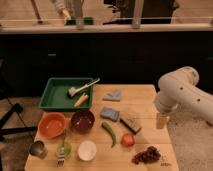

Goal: Place pepper in purple bowl

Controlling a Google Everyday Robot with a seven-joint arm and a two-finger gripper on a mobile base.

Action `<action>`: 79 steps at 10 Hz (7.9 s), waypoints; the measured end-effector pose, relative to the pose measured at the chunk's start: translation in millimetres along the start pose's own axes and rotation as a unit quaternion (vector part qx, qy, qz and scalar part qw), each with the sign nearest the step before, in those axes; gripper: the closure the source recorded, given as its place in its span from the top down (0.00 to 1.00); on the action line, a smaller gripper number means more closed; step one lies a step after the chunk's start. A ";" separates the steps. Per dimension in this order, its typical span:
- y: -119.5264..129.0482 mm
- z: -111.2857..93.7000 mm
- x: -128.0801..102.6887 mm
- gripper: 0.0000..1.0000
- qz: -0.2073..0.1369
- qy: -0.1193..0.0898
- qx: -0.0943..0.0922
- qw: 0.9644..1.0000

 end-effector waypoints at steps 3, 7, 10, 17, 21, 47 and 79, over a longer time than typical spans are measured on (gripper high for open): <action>29.2 16.8 -45.2 0.80 0.052 -0.029 -0.003 0.998; 44.5 19.6 -59.0 0.80 0.090 -0.052 0.000 0.995; 44.3 19.5 -59.5 0.80 0.091 -0.053 0.000 0.994; 53.5 68.6 -120.2 0.80 0.162 -0.092 -0.028 0.982; 58.0 91.4 -161.4 0.80 0.134 -0.099 -0.043 0.985; 60.5 178.3 -203.0 0.51 0.135 -0.051 -0.075 0.987; 9.9 35.2 -261.3 0.00 0.044 -0.234 0.069 0.969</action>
